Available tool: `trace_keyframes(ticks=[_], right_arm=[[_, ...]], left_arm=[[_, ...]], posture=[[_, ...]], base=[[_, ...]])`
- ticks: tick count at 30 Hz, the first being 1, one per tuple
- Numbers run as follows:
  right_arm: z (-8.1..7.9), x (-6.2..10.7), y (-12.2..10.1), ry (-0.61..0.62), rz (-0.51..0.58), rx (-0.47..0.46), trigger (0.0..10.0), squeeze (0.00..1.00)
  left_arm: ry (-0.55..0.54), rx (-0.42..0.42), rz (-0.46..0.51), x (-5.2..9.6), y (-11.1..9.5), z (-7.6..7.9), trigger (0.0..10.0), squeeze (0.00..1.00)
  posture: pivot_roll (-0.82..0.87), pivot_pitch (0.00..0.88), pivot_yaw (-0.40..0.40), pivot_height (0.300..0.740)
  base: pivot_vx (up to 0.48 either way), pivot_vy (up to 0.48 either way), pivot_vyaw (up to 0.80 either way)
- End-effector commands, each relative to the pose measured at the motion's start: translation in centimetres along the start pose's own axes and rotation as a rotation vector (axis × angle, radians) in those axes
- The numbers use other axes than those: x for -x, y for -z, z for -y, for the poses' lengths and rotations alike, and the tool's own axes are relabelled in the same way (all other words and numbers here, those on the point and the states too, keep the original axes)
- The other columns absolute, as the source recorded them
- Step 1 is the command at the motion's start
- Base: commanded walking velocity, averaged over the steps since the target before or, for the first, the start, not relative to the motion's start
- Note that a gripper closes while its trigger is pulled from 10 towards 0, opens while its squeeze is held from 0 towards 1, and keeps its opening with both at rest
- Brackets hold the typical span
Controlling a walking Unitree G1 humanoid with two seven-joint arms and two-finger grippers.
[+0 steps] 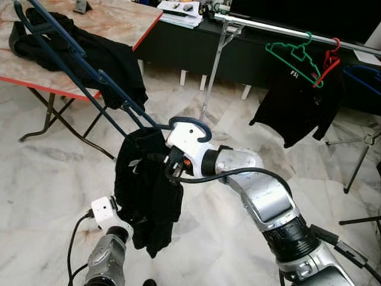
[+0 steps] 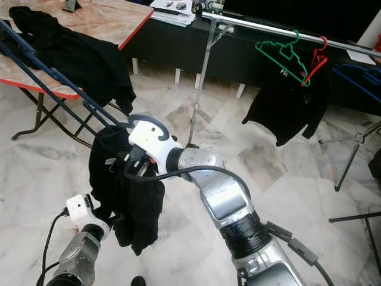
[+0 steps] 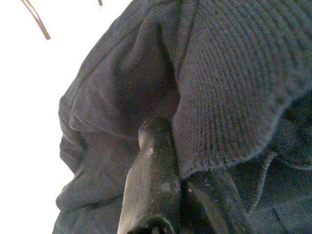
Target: Hang hanger
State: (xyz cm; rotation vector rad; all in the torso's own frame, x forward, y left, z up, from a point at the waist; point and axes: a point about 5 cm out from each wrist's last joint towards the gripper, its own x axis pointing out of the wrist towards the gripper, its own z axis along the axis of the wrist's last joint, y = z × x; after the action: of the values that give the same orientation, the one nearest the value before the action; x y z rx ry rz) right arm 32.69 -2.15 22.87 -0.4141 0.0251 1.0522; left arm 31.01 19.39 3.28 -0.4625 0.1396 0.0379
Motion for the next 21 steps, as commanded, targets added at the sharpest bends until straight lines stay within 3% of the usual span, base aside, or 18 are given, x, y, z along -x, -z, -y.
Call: trace_keyframes(ticks=[1, 5, 12, 15, 21], right_arm=[[-0.1, 0.2, -0.9, 0.003, 0.040, 0.034, 10.0, 0.00], [3.6, 2.6, 2.9, 0.149, -0.112, 0.051, 10.0, 0.00], [5.4, 4.7, 5.9, 0.234, -0.253, 0.086, 10.0, 0.00], [6.6, 6.4, 8.8, 0.276, -0.386, 0.144, 10.0, 0.00], [6.2, 7.5, 11.5, 0.208, -0.432, 0.138, 10.0, 0.00]], left_arm=[[-0.010, 0.008, -0.041, 0.3, 1.0, 0.1, 0.0, 0.00], [-0.089, -0.057, -0.112, 1.0, 1.6, -1.5, 0.0, 0.00], [-0.113, -0.073, -0.126, 1.2, 1.7, -2.0, 0.0, 0.00], [-0.128, -0.086, -0.138, 1.4, 1.8, -2.3, 0.0, 0.00], [-0.125, -0.098, -0.156, 1.6, 1.9, -2.6, 0.0, 0.00]], posture=[[0.00, 0.201, -0.154, 0.740], [-0.01, 0.205, -0.152, 0.740], [0.00, 0.209, -0.147, 0.740], [0.00, 0.211, -0.142, 0.740], [0.00, 0.213, -0.140, 0.740]], base=[[0.000, 0.000, 0.00], [0.000, 0.000, 0.00], [0.000, 0.000, 0.00], [0.000, 0.000, 0.00], [0.000, 0.000, 0.00]])
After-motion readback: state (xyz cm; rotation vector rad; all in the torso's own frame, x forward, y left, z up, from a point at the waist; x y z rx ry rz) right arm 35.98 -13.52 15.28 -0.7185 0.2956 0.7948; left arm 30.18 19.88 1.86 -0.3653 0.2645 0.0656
